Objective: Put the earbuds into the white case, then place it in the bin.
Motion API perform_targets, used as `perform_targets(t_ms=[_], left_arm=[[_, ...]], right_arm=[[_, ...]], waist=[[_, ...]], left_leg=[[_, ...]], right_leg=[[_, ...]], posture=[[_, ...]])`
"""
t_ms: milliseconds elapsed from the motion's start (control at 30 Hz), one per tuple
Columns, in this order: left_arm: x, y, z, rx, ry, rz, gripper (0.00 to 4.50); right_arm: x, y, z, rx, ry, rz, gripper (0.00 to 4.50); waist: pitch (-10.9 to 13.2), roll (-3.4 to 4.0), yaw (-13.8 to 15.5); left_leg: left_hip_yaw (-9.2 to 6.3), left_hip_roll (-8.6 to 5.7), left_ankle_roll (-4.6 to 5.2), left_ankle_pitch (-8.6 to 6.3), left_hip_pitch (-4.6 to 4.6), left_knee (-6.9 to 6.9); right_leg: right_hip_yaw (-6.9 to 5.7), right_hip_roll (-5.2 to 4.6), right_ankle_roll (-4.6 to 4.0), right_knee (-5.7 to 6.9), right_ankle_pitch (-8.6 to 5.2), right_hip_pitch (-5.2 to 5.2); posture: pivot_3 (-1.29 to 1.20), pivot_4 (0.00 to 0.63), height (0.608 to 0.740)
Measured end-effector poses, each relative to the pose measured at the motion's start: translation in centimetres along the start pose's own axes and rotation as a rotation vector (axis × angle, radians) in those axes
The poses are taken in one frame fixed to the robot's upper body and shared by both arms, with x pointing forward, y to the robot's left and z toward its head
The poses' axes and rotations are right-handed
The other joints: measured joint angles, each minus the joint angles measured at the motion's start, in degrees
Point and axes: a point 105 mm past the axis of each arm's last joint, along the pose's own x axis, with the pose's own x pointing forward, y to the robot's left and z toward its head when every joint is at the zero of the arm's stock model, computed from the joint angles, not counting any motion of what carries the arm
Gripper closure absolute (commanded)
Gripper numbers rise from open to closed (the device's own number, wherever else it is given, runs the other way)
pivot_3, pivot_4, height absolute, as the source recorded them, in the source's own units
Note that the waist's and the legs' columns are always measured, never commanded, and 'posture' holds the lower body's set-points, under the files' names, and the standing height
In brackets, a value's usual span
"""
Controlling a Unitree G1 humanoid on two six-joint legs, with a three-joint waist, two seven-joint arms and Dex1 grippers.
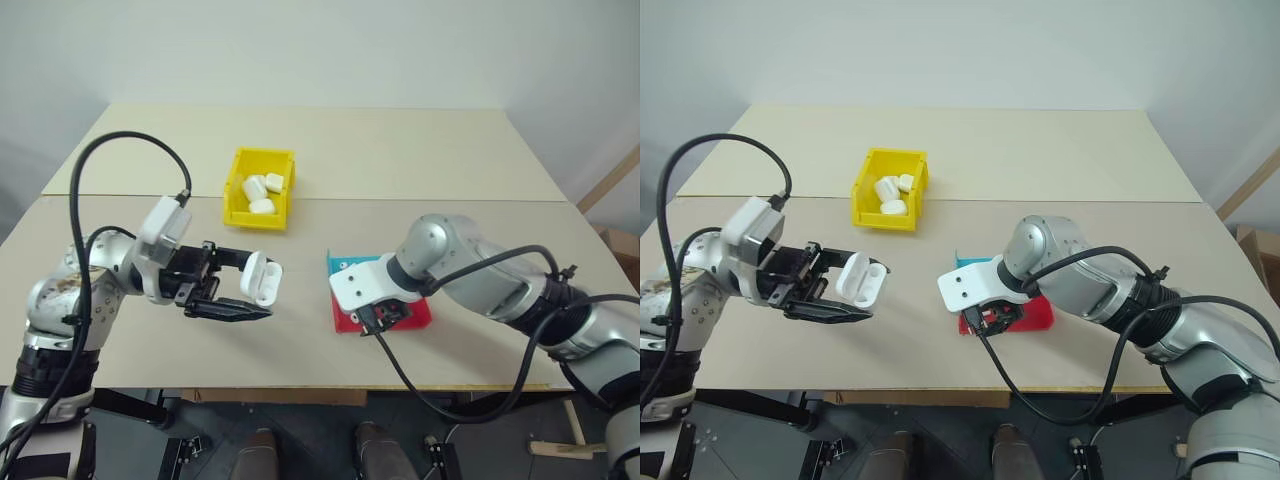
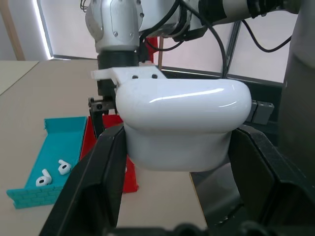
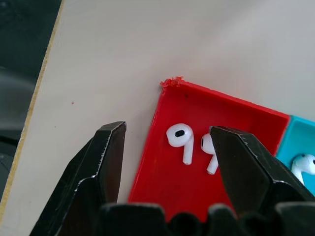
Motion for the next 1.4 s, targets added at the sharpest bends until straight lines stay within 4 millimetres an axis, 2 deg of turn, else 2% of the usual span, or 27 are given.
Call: perform_targets(t_ms=[133,400,600,867,1400], left_arm=[[0.3,-1.3,0.1,0.0,-0.005,0.004,1.72],[1.4,-0.9,0.1,0.002,-0.01,0.032,1.72],[1.4,-0.8,0.2,0.002,-0.011,0.039,1.72],[1.3,-0.9,0.0,-0.01,-0.013,0.043,1.72],[1.1,-1.1,-0.5,-0.029,-0.011,0.054,1.72]], right_arm=[[0.3,-0.4,-0.2,-0.011,0.011,0.004,2.16],[1.2,-0.6,-0.6,-0.029,0.019,0.033,2.16],[1.6,-0.7,-1.6,-0.028,0.052,0.049,2.16],[2.1,-0.7,-1.9,-0.038,0.06,0.071,2.16],[2.0,-1.0,-2.0,-0.033,0.05,0.075,2.16]], waist=[[-0.01,0.02,-0.02],[-0.01,0.01,0.18],[-0.01,0.02,0.02],[-0.01,0.02,0.04],[-0.01,0.02,0.06]], left_leg=[[-0.01,0.01,0.0,0.0,0.02,-0.01],[-0.02,-0.01,-0.01,0.01,0.05,0.0],[-0.02,0.0,-0.01,0.01,0.05,0.0],[-0.02,-0.01,-0.01,0.01,0.05,0.0],[-0.03,0.0,-0.01,0.01,0.06,0.0]], right_leg=[[-0.01,0.0,-0.01,0.02,0.0,0.0],[-0.04,0.0,-0.02,0.02,0.01,0.04],[-0.04,0.01,-0.02,0.02,0.01,0.02],[-0.04,0.01,-0.02,0.02,0.01,0.03],[-0.04,0.01,-0.03,0.02,0.01,0.04]], posture=[[0.0,0.15,0.74],[0.0,0.15,0.74],[0.0,0.15,0.74],[0.0,0.15,0.74],[0.0,0.15,0.74]])
